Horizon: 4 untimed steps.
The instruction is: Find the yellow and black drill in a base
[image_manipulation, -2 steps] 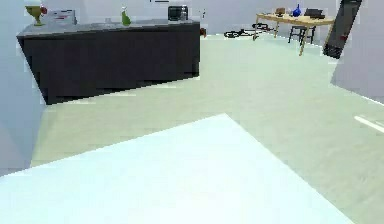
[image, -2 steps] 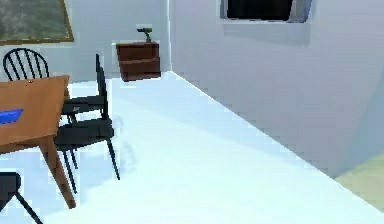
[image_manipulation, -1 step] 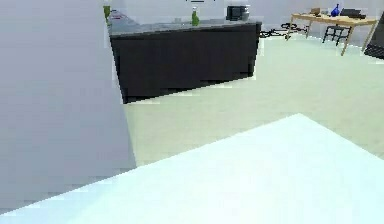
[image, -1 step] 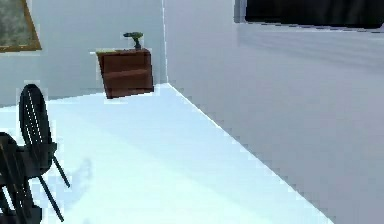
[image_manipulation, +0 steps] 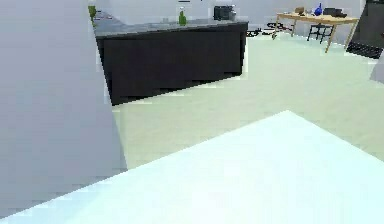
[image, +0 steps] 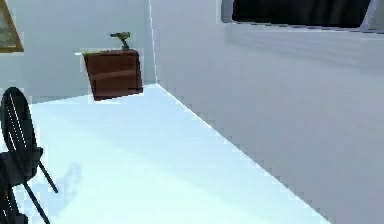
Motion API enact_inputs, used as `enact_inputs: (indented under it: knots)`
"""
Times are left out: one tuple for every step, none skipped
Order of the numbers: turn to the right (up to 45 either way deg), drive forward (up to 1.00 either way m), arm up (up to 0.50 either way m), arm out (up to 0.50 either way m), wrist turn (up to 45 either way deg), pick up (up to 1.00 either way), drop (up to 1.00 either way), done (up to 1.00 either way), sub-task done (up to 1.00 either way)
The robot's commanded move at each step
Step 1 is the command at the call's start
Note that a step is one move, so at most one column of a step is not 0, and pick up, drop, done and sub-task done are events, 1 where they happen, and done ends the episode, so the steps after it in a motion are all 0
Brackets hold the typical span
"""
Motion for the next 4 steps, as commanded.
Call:
enact_inputs:
  knots:
    - [0.0, 0.5, 0.0, 0.0, 0.0, 0.0, 0.0, 0.0, 0.0]
    - [-27.0, 0.0, 0.0, 0.0, 0.0, 0.0, 0.0, 0.0, 0.0]
    - [0.0, 1.0, 0.0, 0.0, 0.0, 0.0, 0.0, 0.0, 0.0]
    - [-3.0, 0.0, 0.0, 0.0, 0.0, 0.0, 0.0, 0.0, 0.0]
